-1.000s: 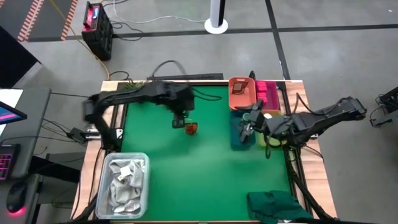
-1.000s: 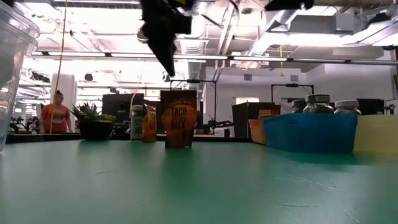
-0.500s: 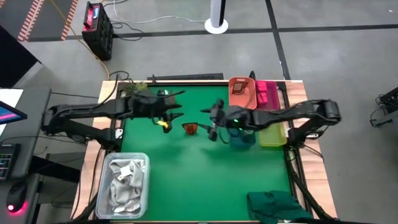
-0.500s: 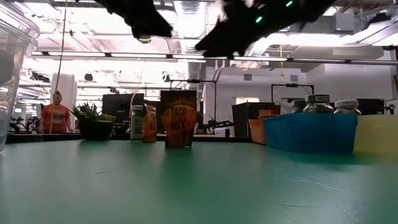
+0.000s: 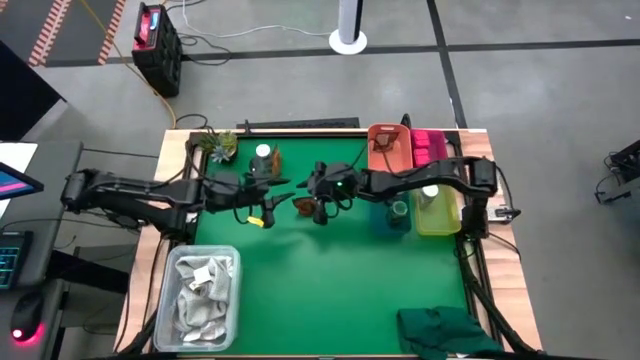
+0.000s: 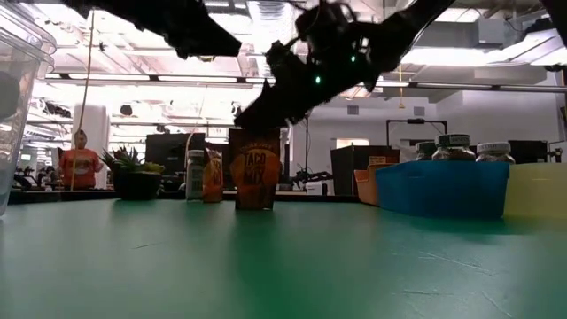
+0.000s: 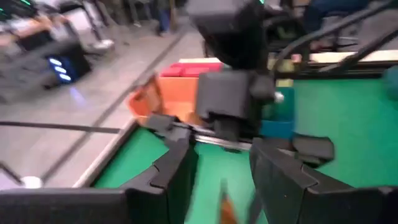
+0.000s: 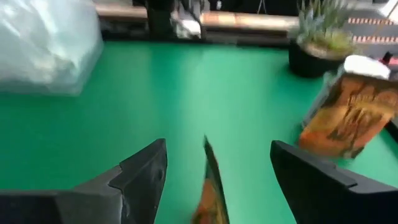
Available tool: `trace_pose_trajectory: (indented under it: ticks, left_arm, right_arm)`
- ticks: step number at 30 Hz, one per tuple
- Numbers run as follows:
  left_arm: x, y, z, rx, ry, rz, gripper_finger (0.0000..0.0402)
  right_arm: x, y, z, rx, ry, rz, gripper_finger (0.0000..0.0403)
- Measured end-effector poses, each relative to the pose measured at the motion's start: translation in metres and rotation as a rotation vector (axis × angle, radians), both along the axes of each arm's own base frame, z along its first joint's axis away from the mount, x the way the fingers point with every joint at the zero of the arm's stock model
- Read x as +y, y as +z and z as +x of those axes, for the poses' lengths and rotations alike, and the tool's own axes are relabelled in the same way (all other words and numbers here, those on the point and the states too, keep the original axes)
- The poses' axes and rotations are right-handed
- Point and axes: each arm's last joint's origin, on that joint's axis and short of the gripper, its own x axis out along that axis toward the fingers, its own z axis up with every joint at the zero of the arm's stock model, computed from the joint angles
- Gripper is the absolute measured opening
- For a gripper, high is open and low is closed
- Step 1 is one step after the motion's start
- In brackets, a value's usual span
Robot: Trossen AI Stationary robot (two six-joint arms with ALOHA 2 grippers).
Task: Sort spices by type
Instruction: Put the bottom brown seasoning pack into the orange bin
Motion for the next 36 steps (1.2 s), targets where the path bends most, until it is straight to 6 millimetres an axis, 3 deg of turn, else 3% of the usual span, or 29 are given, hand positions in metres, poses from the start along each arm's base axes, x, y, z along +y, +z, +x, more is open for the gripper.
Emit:
trace_pose_trajectory:
  ticks: [6, 10, 13, 19, 21, 23, 30, 36]
  left_arm:
    - [0.003, -0.002, -0.008, -0.038, 0.095, 0.06, 0.0152]
    - [0.003, -0.001, -0.012, -0.032, 0.099, 0.072, 0.0152]
    - [0.003, -0.001, -0.013, -0.026, 0.101, 0.078, 0.0152]
    - [0.003, -0.003, -0.013, -0.004, 0.104, 0.086, 0.0152]
    - [0.003, -0.004, -0.013, 0.007, 0.106, 0.079, 0.0152]
    - [0.003, -0.005, -0.013, 0.013, 0.107, 0.077, 0.0152]
    - [0.004, -0.007, -0.014, 0.033, 0.131, 0.083, 0.0152]
    - [0.004, -0.007, -0.014, 0.035, 0.138, 0.085, 0.0152]
  right_arm:
    - [-0.009, -0.021, 0.008, -0.008, -0.011, -0.006, 0.0308]
    - [-0.016, -0.03, 0.009, 0.007, -0.025, -0.002, 0.0279]
    - [-0.019, -0.03, 0.008, 0.01, -0.031, -0.002, 0.0231]
    - [-0.019, -0.027, 0.002, 0.076, -0.021, -0.018, 0.0086]
    - [-0.022, -0.023, -0.005, 0.131, -0.022, -0.024, 0.0035]
    - [-0.028, -0.012, -0.015, 0.188, -0.055, -0.033, 0.0016]
    - [-0.042, 0.035, -0.062, 0.237, -0.258, -0.093, 0.0015]
    - [-0.05, 0.054, -0.108, 0.272, -0.522, -0.138, 0.0014]
